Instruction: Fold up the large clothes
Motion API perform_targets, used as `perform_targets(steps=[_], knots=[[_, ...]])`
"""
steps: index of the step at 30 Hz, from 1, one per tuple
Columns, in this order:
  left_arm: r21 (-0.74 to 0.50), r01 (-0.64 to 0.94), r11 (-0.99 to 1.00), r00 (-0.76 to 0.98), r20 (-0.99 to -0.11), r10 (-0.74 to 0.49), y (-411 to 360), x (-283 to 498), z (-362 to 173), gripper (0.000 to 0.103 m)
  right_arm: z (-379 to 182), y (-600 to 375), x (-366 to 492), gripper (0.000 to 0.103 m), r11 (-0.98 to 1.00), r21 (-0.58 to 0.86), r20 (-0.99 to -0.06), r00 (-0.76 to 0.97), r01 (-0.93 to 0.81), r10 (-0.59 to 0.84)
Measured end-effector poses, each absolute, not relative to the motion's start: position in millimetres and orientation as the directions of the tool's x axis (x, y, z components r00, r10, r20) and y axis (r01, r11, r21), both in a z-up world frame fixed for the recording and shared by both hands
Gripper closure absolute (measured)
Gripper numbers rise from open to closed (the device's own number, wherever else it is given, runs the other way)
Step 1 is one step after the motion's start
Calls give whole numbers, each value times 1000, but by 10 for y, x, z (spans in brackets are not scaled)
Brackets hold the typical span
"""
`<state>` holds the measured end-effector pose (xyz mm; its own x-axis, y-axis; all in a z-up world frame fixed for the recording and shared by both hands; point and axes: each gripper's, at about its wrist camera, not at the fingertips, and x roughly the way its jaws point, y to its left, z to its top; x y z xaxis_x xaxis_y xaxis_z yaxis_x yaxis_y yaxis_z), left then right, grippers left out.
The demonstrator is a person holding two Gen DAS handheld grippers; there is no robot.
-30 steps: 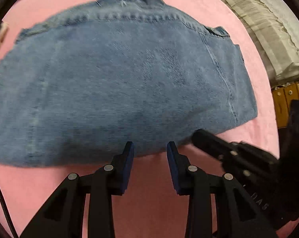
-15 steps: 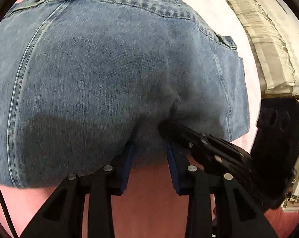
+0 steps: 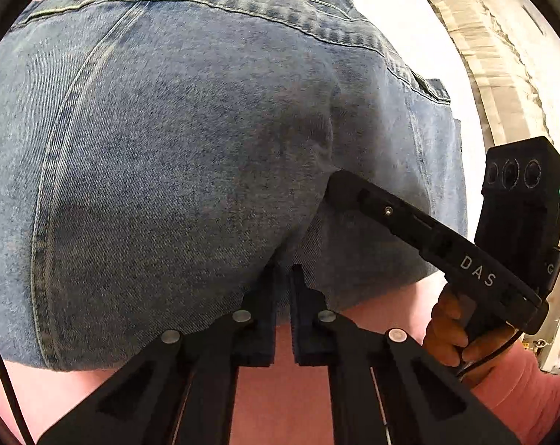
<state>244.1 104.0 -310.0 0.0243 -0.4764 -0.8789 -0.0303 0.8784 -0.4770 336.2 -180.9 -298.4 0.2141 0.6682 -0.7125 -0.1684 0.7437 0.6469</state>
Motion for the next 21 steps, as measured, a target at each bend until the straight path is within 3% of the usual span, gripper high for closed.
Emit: perform_targets(steps=[12,21], knots=[[-498,-15,867,-16,-867,-498,858,2381,-3037,100,-3003,-1811,2955,103,720,686,-712,106,-100,694],[-450,70,890,135,-880,-456,771,2959,-3075,101,-3095,-1812,3314,103,759,649,-730,236,-53,641]])
